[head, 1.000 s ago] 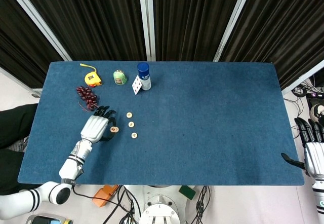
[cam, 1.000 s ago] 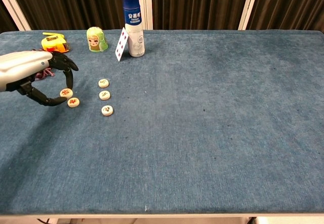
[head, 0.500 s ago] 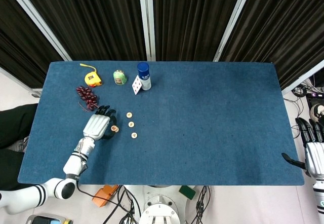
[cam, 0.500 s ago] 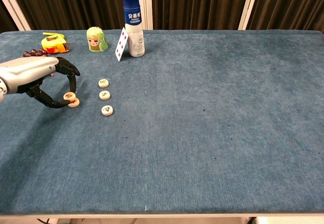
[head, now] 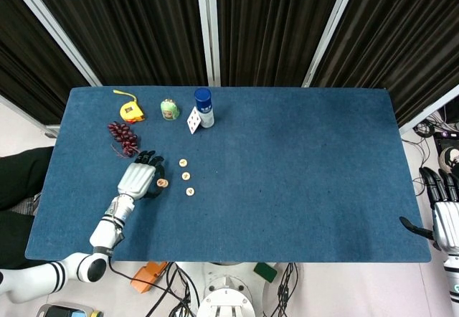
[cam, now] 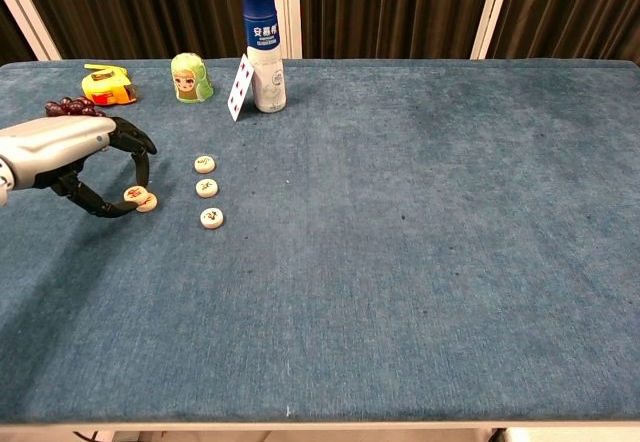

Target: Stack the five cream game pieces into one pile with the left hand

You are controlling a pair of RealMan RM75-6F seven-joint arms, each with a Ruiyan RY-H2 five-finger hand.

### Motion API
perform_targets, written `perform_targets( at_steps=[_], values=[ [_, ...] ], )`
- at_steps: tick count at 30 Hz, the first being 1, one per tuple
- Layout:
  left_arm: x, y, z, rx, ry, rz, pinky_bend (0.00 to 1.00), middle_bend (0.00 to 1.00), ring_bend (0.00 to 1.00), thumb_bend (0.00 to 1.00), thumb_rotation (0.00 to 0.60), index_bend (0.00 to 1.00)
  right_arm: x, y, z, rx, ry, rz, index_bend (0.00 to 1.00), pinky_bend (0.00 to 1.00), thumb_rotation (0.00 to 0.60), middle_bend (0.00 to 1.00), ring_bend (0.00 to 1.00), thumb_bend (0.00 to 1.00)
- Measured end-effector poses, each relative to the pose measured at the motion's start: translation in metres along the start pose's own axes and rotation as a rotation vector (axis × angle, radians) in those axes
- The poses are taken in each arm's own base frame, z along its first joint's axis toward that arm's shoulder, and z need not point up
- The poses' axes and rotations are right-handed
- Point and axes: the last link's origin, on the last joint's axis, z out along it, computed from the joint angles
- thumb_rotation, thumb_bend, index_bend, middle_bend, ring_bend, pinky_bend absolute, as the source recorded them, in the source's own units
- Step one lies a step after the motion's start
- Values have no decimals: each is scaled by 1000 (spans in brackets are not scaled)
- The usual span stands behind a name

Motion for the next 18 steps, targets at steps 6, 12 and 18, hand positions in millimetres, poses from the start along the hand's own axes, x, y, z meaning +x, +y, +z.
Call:
perform_targets(
  at_steps=[6, 12, 18],
  values=[
    [1, 0, 0, 2, 1, -4, 8, 172, 12, 332, 600, 461, 1, 0, 0, -1, 3, 0, 5, 91, 600, 136, 0, 155],
    [0, 1, 0, -3, -2, -6, 8, 172, 11, 328, 600, 459, 0, 0, 0, -2, 3, 1, 5, 91, 600, 136, 0, 154],
    [0, 2, 1, -4, -4, -6, 8, 172, 11, 320, 600, 443, 1, 1, 1, -3, 4, 1, 5, 91, 600, 136, 0, 154]
  ],
)
